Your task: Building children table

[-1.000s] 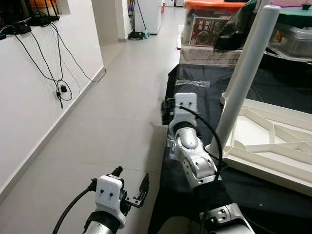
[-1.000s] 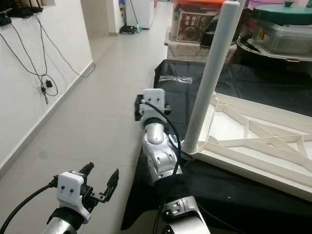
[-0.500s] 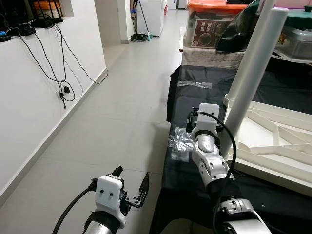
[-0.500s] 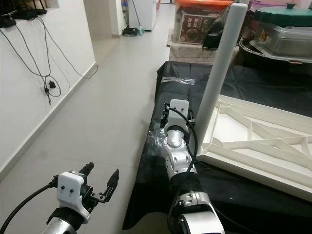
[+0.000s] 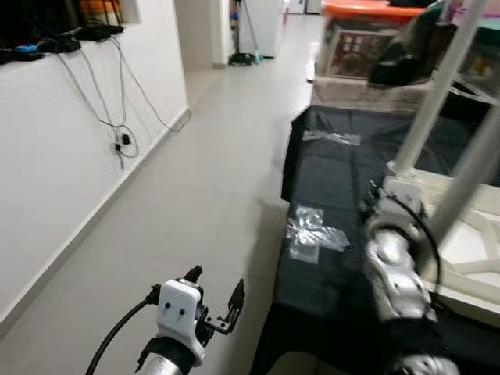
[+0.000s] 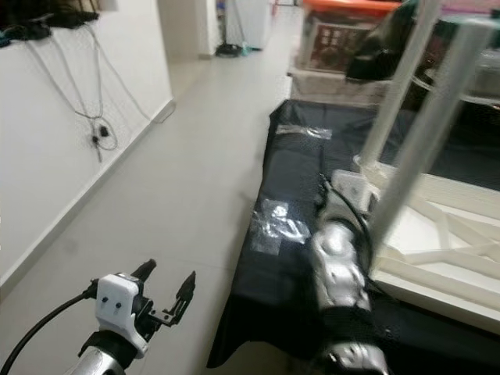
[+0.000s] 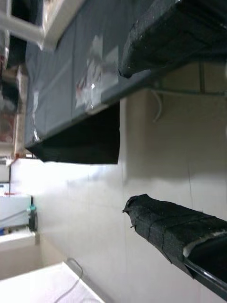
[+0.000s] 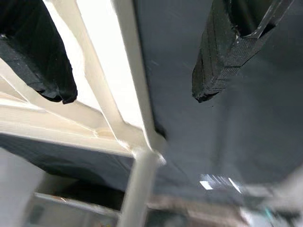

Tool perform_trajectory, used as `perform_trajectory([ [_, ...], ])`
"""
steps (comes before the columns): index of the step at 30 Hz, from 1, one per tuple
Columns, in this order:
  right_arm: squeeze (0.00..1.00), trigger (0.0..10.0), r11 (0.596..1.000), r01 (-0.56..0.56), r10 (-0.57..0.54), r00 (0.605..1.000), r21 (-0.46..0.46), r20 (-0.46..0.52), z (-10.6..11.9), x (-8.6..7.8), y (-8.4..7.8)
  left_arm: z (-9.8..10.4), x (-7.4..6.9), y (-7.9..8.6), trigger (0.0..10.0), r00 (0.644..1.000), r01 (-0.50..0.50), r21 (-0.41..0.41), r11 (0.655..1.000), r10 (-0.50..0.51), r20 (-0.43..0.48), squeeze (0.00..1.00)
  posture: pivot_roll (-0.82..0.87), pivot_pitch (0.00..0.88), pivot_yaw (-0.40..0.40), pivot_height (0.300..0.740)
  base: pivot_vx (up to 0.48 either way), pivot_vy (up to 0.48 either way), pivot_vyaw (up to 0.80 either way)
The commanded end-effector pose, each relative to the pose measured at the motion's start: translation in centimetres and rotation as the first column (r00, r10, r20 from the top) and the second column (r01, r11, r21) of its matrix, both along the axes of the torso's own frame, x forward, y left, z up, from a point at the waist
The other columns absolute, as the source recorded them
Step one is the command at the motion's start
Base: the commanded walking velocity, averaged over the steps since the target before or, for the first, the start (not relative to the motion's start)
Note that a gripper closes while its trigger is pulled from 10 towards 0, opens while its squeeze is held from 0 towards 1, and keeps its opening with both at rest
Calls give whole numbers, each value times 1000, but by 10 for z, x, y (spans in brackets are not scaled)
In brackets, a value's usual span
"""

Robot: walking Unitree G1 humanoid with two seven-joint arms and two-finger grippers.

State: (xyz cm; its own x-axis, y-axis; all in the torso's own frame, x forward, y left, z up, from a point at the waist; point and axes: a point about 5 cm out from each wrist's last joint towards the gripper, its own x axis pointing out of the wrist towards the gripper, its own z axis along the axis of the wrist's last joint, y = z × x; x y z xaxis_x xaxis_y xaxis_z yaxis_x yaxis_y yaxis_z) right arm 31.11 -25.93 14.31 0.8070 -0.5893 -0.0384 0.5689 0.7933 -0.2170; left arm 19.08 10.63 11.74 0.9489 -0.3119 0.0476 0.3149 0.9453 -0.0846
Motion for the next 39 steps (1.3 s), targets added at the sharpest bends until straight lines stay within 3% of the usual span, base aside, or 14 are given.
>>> perform_trajectory([
  [1,0,10000,999,41,-41,999,-12,-4,2,-4,-11,-4,0,0,10000,1000,7,7,1000,-7,-23,0,51,19,-8,740,0,0,0],
  [3,0,10000,995,70,-71,997,-68,-12,4,-8,-32,-4,0,0,10000,1000,7,10,1000,-7,-22,0,48,22,-5,740,0,0,0],
  [6,0,10000,995,70,-71,997,-68,-12,4,-8,-32,-4,0,0,10000,1000,7,10,1000,-7,-22,0,48,22,-5,740,0,0,0],
  [7,0,10000,986,119,-121,993,-121,-12,11,-7,-53,-4,0,1,10000,1000,9,12,1000,-8,-23,0,48,22,-3,740,0,0,0],
  [11,0,10000,966,220,-226,974,-135,-30,18,-6,-72,-4,-1,1,10000,1000,9,14,1000,-9,-26,0,48,23,-3,740,0,0,0],
  [15,0,10000,990,134,-136,990,-48,-38,16,4,-52,-4,-1,2,10000,1000,8,13,1000,-8,-27,0,52,25,-3,740,0,0,0],
  [16,0,10000,999,38,-38,999,-5,-25,17,14,-32,-3,-1,1,10000,1000,9,11,1000,-9,-27,0,55,29,-1,740,0,0,0],
  [17,0,10000,999,38,-38,999,-5,-25,17,14,-32,-3,-1,1,10000,1000,9,11,1000,-9,-27,0,55,29,-1,740,0,0,0],
  [18,0,10000,982,-186,185,983,32,20,22,35,17,-3,-2,0,10000,999,11,9,1000,-11,-30,0,64,40,-3,740,0,0,0],
  [19,0,10000,963,-267,266,963,43,37,25,42,35,-3,-2,-1,10000,999,12,7,1000,-11,-32,0,65,42,-5,740,0,0,0],
  [22,0,10000,951,-307,305,951,48,45,27,46,45,-2,-3,-1,10000,999,12,6,1000,-12,-33,0,65,42,-5,740,0,0,0],
  [24,0,10000,911,-409,406,911,43,72,35,63,70,0,-5,-2,10000,999,11,1,1000,-11,-31,0,80,68,-14,740,0,0,0],
  [33,0,10000,900,-435,434,899,7,61,51,90,85,8,-16,-9,10000,1000,20,5,1000,-20,-23,0,97,113,-23,740,0,0,0],
  [39,0,10000,937,-349,349,931,24,-107,39,94,61,19,-31,-18,10000,998,61,12,998,-61,-22,0,109,188,-32,740,0,0,0],
])
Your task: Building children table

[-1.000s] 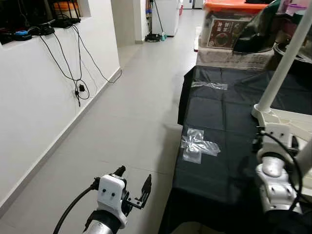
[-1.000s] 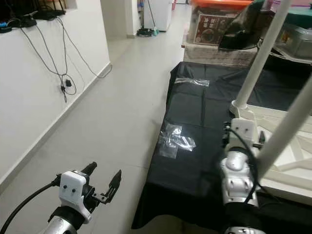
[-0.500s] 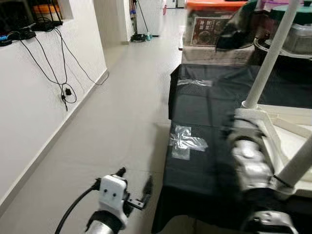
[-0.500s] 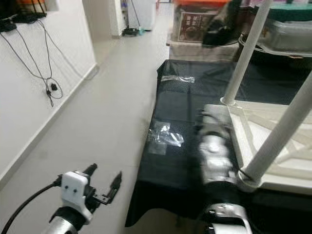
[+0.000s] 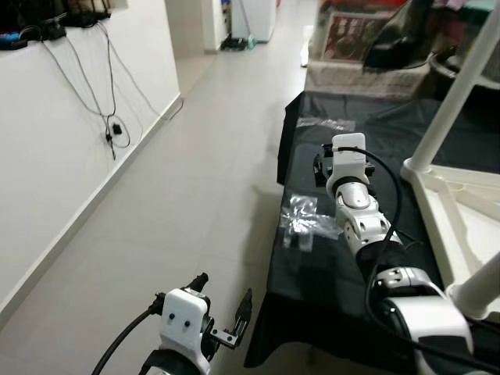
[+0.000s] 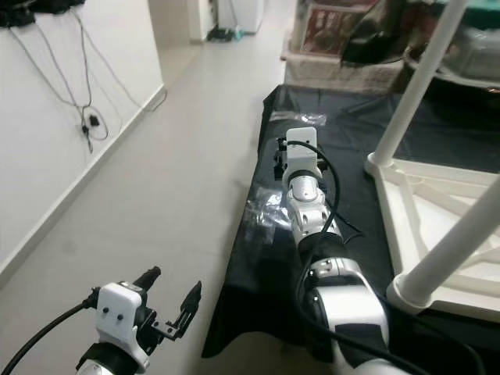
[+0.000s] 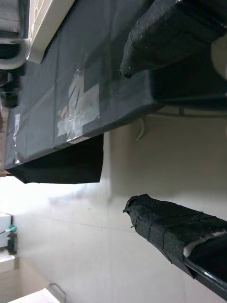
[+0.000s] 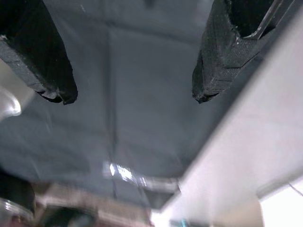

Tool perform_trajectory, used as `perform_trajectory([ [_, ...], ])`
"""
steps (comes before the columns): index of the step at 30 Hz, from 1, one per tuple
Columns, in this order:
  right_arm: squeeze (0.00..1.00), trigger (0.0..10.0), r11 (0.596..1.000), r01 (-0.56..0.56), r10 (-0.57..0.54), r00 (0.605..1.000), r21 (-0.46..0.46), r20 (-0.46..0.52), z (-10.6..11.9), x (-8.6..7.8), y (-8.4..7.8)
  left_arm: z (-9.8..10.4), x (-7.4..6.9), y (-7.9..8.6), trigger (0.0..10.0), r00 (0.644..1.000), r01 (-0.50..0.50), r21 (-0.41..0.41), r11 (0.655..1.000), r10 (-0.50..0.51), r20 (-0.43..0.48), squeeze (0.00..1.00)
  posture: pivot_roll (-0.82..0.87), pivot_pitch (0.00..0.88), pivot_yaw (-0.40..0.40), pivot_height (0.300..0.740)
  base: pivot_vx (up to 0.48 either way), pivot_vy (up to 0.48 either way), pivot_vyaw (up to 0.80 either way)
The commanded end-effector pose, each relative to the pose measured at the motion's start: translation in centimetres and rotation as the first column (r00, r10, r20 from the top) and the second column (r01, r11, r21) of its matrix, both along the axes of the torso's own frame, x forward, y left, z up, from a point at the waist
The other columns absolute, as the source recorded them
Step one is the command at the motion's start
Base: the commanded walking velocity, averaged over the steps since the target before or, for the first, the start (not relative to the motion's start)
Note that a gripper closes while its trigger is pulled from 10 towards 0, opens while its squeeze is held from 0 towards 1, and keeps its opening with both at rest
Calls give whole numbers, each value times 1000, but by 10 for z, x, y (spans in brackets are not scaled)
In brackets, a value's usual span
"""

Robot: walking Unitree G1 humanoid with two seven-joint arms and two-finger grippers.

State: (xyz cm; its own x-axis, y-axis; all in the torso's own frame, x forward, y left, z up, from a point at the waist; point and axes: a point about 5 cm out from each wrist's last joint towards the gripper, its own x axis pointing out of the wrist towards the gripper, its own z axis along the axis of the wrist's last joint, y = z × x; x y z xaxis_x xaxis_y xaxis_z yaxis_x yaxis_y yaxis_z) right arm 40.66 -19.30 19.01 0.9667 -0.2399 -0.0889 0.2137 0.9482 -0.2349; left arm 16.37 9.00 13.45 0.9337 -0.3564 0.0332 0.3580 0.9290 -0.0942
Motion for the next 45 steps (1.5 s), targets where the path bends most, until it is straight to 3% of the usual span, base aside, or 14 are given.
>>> perform_trajectory([
  [1,0,10000,997,70,-71,995,-11,-75,-10,-3,-17,5,-6,-3,10000,1000,22,22,1000,-22,1,0,111,198,-32,740,0,0,0],
  [10,0,10000,990,141,-140,989,21,-43,3,-4,-43,8,-14,-5,10000,1000,27,11,1000,-27,-10,0,103,223,-18,740,0,0,-490],
  [11,0,10000,993,115,-116,993,34,21,16,-1,-46,9,-17,-6,10000,999,32,-8,999,-32,-20,0,101,224,-13,740,0,0,-788],
  [12,0,10000,993,115,-116,993,34,21,16,-1,-46,9,-17,-6,10000,999,32,-8,999,-32,-20,0,101,224,-13,740,0,0,-788],
  [14,0,10000,995,97,-99,993,35,56,23,0,-44,9,-17,-6,10000,999,31,-11,999,-32,-24,0,101,224,-13,740,0,0,-788],
  [15,0,10000,994,-37,22,988,103,151,37,5,-27,8,-18,-6,10000,999,33,-12,999,-33,-30,0,96,216,-8,740,0,0,0],
  [18,0,10000,985,-130,104,974,118,200,45,8,-12,8,-17,-6,10000,999,35,-10,999,-36,-35,0,97,214,-8,740,0,0,0],
  [21,0,10000,984,-130,112,984,124,137,41,11,-5,8,-16,-6,10000,999,36,-6,999,-36,-40,0,91,207,-8,740,0,0,0],
  [25,0,10000,982,-123,105,986,142,127,41,12,-4,8,-16,-6,10000,998,36,-5,999,-37,-42,0,89,203,-9,740,0,0,0],
  [29,0,10000,994,-19,12,997,103,75,38,11,-13,8,-13,-6,10000,999,32,-1,999,-32,-39,0,93,201,-22,740,0,0,-558],
  [34,0,10000,990,-24,11,995,138,94,40,11,-14,8,-12,-6,10000,999,28,-1,1000,-28,-37,0,94,203,-23,740,0,0,-767],
  [41,0,10000,987,-83,64,989,139,134,49,14,-5,7,-11,-6,10000,998,36,-7,999,-36,-45,0,88,205,-17,740,0,0,-786],
  [43,0,10000,981,-108,90,989,160,118,48,15,1,7,-11,-6,10000,998,39,-8,999,-39,-47,0,88,205,-17,740,0,0,0],
  [45,0,10000,983,-93,88,995,158,35,47,17,10,7,-11,-6,10000,998,41,-9,999,-41,-49,0,87,209,-15,740,0,0,0],
])
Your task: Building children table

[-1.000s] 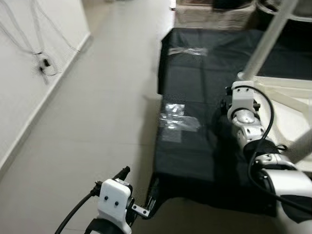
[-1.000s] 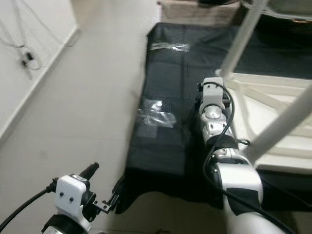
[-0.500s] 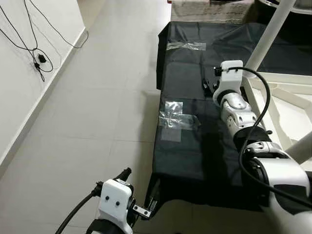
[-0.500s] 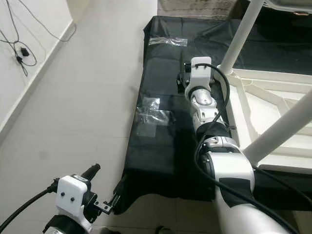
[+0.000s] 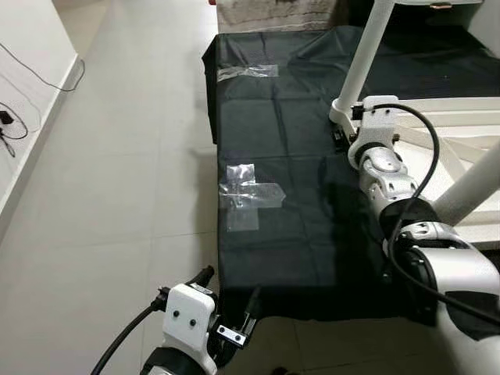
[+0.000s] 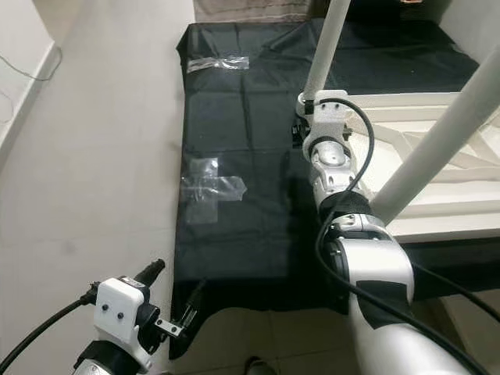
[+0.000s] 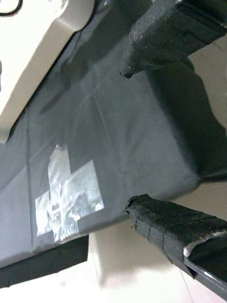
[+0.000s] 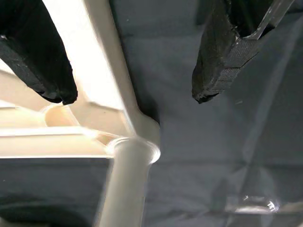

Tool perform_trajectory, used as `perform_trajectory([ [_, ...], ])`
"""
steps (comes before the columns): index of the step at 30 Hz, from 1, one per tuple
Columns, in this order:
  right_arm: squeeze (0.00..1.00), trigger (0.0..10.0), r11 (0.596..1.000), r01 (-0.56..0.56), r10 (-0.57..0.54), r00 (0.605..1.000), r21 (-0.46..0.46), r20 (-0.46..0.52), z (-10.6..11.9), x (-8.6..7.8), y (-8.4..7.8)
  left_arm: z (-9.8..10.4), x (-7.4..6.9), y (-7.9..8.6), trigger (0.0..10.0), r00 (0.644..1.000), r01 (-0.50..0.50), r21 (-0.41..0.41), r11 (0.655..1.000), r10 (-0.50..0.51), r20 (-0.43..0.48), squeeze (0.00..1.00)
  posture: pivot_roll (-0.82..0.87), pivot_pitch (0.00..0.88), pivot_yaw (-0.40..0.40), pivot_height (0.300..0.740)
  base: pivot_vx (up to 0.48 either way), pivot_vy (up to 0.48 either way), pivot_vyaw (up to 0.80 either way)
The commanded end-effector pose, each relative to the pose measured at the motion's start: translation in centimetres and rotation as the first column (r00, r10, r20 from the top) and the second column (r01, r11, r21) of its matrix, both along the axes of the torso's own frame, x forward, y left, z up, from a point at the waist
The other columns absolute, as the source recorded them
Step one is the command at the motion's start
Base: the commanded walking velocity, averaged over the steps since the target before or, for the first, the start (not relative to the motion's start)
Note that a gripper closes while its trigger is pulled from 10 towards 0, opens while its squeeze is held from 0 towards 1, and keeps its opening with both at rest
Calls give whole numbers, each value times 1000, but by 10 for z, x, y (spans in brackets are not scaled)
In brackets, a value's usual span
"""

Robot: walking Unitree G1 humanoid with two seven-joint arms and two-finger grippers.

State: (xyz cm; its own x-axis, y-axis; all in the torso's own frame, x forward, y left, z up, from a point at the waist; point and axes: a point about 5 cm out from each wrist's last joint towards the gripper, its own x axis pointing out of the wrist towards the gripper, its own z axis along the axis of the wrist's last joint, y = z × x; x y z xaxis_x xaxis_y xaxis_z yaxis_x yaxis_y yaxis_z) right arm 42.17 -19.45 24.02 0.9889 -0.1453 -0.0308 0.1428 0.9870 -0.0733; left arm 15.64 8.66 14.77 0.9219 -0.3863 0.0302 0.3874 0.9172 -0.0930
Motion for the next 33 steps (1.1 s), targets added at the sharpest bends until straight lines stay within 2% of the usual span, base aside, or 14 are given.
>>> perform_trajectory([
  [1,0,10000,999,17,-21,995,-35,-96,-2,2,13,-6,-4,-3,10000,999,8,-10,1000,-8,-47,0,87,209,-15,740,0,0,0],
  [2,0,10000,999,17,-21,995,-35,-96,-2,2,13,-6,-4,-3,10000,999,8,-10,1000,-8,-47,0,87,209,-15,740,0,0,0],
  [4,0,10000,991,95,-106,987,-92,-121,-1,2,10,-5,-4,-3,10000,999,6,-13,1000,-7,-48,0,84,214,-20,740,0,0,0],
  [9,0,10000,983,177,-182,978,-50,-104,1,1,0,-5,-4,-4,10000,999,6,-17,1000,-7,-50,0,86,217,-23,740,0,0,0],
  [15,0,10000,953,282,-296,944,-111,-146,-2,-3,-16,-4,-5,-4,10000,999,6,-23,1000,-7,-52,0,83,227,-27,740,0,0,0],
  [18,0,10000,951,288,-304,938,-112,-167,-4,-4,-18,-4,-5,-5,10000,998,5,-24,1000,-7,-55,0,83,227,-27,740,0,0,0],
  [22,0,10000,952,277,-302,922,-132,-243,-15,-6,-18,-3,-5,-6,10000,998,6,-26,1000,-8,-57,0,77,235,-30,740,0,0,0],
  [23,0,10000,954,278,-300,907,-115,-295,-23,-8,-17,-3,-5,-6,10000,998,7,-28,1000,-9,-58,0,77,235,-30,740,0,0,0],
  [24,0,10000,954,278,-300,907,-115,-295,-23,-8,-17,-3,-5,-6,10000,998,7,-28,1000,-9,-58,0,77,235,-30,740,0,0,0],
  [26,0,10000,949,297,-314,876,-103,-367,-38,-12,-17,-2,-6,-7,10000,998,8,-33,999,-10,-58,0,80,244,-33,740,0,0,0],
  [27,0,10000,949,297,-314,876,-103,-367,-38,-12,-17,-2,-6,-7,10000,998,8,-33,999,-10,-58,0,80,244,-33,740,0,0,0],
  [29,0,10000,939,331,-341,851,-98,-399,-46,-16,-18,-2,-7,-7,10000,998,7,-35,999,-9,-59,0,80,244,-33,740,0,0,0],
  [32,0,10000,939,331,-341,851,-98,-399,-46,-16,-18,-2,-7,-7,10000,998,7,-35,999,-9,-59,0,80,244,-33,740,0,0,0],
  [33,0,10000,932,352,-357,838,-93,-412,-48,-17,-20,-1,-7,-8,10000,998,7,-37,999,-9,-59,0,78,247,-32,740,0,0,0],
])
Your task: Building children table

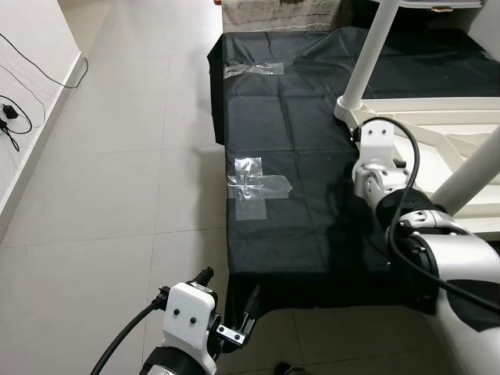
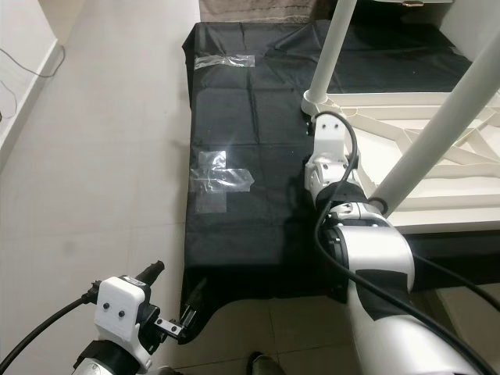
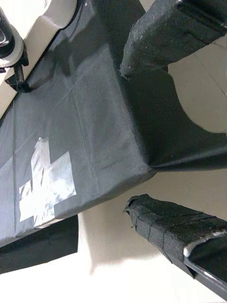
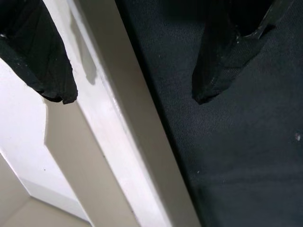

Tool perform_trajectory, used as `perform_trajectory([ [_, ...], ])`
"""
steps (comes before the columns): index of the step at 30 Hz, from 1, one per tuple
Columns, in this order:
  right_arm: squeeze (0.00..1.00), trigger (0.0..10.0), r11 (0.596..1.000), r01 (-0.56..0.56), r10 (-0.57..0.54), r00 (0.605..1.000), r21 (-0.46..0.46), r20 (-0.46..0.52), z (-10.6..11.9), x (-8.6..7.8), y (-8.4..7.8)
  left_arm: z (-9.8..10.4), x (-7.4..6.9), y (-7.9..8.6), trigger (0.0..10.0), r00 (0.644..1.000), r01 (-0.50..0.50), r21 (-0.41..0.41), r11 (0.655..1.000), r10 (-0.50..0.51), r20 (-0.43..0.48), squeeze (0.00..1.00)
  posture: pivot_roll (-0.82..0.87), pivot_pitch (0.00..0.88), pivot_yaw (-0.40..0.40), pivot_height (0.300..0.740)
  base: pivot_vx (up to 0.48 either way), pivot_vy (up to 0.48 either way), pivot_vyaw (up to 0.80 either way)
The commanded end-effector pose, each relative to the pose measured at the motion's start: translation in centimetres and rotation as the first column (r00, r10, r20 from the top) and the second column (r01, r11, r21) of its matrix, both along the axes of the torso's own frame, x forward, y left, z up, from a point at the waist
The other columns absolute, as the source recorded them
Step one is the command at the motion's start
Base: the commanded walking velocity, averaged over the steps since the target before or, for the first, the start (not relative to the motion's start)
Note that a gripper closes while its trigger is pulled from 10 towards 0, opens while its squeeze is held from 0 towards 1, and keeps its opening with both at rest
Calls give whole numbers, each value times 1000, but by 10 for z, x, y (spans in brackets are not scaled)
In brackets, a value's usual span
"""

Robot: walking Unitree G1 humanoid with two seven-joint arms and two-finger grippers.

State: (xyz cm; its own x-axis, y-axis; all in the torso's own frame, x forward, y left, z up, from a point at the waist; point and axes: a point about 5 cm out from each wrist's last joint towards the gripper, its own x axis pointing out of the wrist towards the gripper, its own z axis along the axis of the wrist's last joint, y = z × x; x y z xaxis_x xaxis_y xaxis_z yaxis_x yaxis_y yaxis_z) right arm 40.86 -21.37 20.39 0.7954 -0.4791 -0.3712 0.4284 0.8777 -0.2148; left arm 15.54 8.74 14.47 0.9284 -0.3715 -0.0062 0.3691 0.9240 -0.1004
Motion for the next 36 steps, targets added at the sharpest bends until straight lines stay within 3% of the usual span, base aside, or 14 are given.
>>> perform_trajectory([
  [1,0,10000,997,57,-53,996,53,-73,-16,-6,-4,2,-6,-9,10000,999,22,-48,999,-23,-23,0,75,250,-38,740,0,0,0],
  [3,0,10000,997,57,-53,996,53,-73,-16,-6,-4,2,-6,-9,10000,999,22,-48,999,-23,-23,0,75,250,-38,740,0,0,0],
  [4,0,10000,991,85,-74,992,103,-100,-20,-9,-5,2,-6,-9,10000,999,22,-50,999,-23,-25,0,75,250,-38,740,0,0,0],
  [5,0,4196,981,92,-72,990,169,-122,-24,-10,-3,1,-6,-9,10000,999,21,-51,998,-22,-26,0,75,250,-38,740,0,0,0],
  [6,0,0,973,92,-63,988,211,-140,-28,-11,-2,1,-6,-10,10000,999,20,-52,998,-21,-27,0,75,250,-38,740,0,0,0],
  [16,0,0,966,66,-24,986,251,-165,-31,-12,2,1,-6,-10,10000,999,18,-51,999,-19,-30,0,75,250,-38,740,0,0,0],
  [18,0,0,967,4,40,985,254,-170,-31,-11,7,0,-6,-10,10000,999,18,-51,999,-20,-31,0,68,236,-40,740,0,0,0],
  [19,0,0,961,-98,148,973,260,-178,-31,-9,16,0,-5,-10,10000,999,19,-50,999,-21,-31,0,69,233,-41,740,0,0,0],
  [20,0,0,961,-98,148,973,260,-178,-31,-9,16,0,-5,-10,10000,999,19,-50,999,-21,-31,0,69,233,-41,740,0,0,0],
  [22,0,0,923,-320,363,908,212,-210,-32,-7,29,-1,-4,-10,10000,999,21,-50,999,-23,-32,0,64,226,-40,740,0,0,0],
  [24,0,0,905,-372,414,881,206,-227,-33,-8,32,-1,-4,-10,10000,999,21,-49,999,-23,-33,0,64,226,-40,740,0,0,0],
  [28,0,0,730,-678,663,672,87,-331,-36,-8,38,-3,-3,-9,10000,999,21,-48,999,-23,-34,0,62,209,-38,740,0,0,0],
  [29,0,0,702,-708,683,642,74,-348,-36,-8,38,-3,-3,-9,10000,999,21,-48,999,-23,-34,0,62,209,-38,740,0,0,0],
  [36,0,0,610,-791,738,542,52,-401,-32,-9,30,-4,-2,-9,10000,999,23,-46,999,-24,-36,0,59,201,-36,740,0,0,0],
])
